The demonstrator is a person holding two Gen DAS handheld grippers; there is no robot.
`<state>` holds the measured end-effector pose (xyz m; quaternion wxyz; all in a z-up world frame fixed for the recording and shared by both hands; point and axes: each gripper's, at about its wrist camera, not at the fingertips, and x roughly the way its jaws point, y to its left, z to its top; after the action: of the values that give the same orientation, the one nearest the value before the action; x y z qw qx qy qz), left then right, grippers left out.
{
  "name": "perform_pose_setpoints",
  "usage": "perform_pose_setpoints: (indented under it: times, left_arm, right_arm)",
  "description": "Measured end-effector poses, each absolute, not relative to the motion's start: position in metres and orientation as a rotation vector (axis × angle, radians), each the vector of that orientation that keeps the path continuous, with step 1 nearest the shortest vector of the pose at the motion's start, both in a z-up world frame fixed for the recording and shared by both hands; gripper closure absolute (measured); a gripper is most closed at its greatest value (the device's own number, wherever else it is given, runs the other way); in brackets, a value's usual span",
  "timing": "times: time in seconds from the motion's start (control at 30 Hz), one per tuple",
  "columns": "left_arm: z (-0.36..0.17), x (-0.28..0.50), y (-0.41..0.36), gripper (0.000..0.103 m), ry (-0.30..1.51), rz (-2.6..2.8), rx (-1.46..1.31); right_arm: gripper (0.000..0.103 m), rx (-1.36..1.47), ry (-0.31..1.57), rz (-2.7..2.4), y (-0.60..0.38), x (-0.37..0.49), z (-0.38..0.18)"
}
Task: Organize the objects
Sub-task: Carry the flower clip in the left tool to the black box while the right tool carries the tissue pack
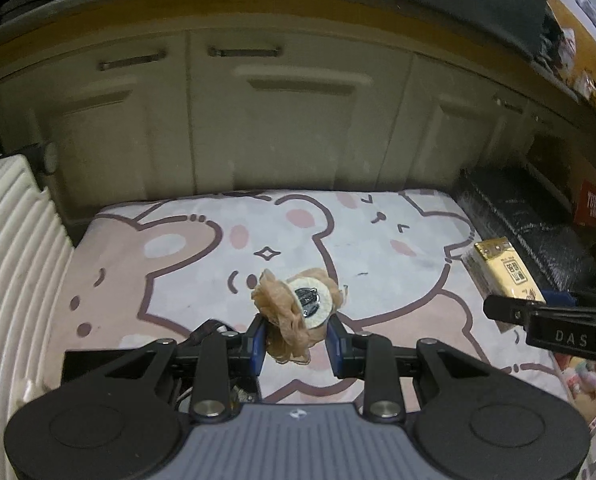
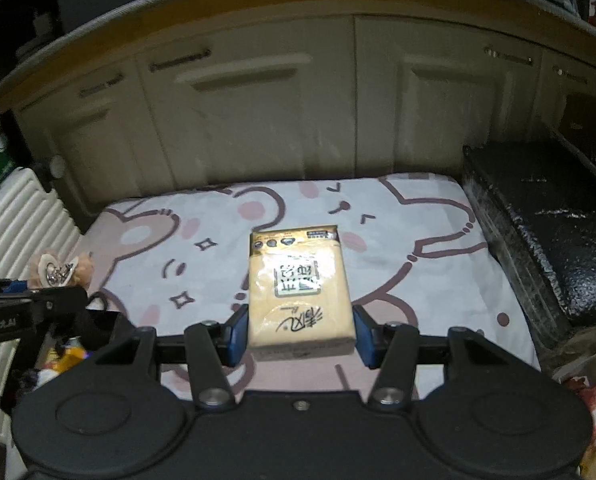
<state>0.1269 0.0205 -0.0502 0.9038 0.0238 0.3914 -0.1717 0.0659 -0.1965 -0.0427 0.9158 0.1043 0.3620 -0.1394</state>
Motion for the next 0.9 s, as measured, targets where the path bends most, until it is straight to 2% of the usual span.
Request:
perform_pose_setpoints:
  times: [0.47,0.9]
  left_arm:
    - [-0.025,0.081,0.076,0.071,0.764,-0.300,-0.052]
    - [-0.025,0.076,0.149,0.071,0.744,-0.168,-0.175]
  right_arm:
    - [0.050,0.182,0.733,-0.234,-0.155,0.051,-0.025]
    - [0.050,0.165,0.726,-0.123,-0.113,0.067,-0.019]
